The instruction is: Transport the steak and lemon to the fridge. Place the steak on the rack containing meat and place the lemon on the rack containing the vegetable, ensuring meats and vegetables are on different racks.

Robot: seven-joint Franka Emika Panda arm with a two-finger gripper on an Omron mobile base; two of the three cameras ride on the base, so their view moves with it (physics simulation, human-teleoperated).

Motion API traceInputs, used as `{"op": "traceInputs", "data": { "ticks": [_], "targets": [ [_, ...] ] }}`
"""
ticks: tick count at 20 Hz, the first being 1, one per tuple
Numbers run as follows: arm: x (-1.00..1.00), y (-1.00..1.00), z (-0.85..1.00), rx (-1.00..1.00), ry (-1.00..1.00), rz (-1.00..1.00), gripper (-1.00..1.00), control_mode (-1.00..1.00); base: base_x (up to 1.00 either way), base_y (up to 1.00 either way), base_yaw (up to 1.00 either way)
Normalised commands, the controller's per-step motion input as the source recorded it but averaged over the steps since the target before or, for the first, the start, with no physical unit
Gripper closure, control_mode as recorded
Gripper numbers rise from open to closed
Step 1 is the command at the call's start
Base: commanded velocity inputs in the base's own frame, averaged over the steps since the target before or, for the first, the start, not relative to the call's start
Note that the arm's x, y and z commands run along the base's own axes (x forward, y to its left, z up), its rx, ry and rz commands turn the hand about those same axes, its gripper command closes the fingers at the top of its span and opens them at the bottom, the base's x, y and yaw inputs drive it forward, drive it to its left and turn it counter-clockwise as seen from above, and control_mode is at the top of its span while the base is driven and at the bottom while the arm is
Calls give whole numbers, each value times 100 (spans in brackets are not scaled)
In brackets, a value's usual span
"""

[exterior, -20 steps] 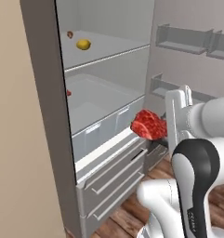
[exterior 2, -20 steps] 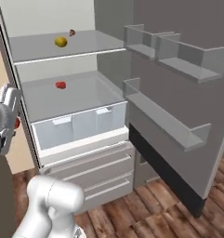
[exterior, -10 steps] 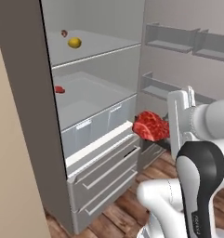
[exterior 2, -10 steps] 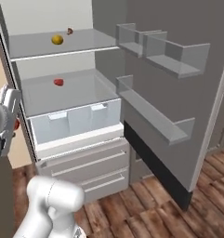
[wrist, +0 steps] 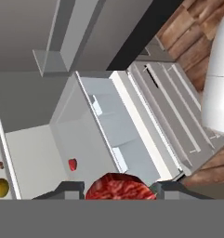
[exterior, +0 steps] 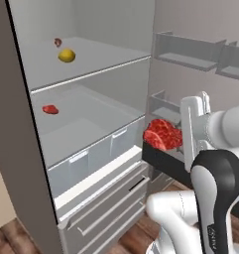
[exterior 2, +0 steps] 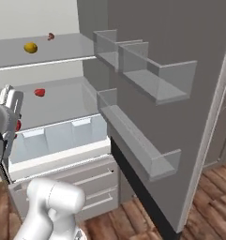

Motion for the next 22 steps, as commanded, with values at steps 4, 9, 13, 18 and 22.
{"op": "traceInputs", "data": {
  "ticks": [4,9,13,18,22],
  "targets": [
    [0,0,0,0,0,0,100,100,100,31,1],
    [0,0,0,0,0,0,100,100,100,8,4],
    [0,0,0,0,0,0,100,100,90,17,19],
    [0,0,0,0,0,0,100,100,47,24,25],
    [0,0,0,0,0,0,100,100,28,11,16]
  ]
}}
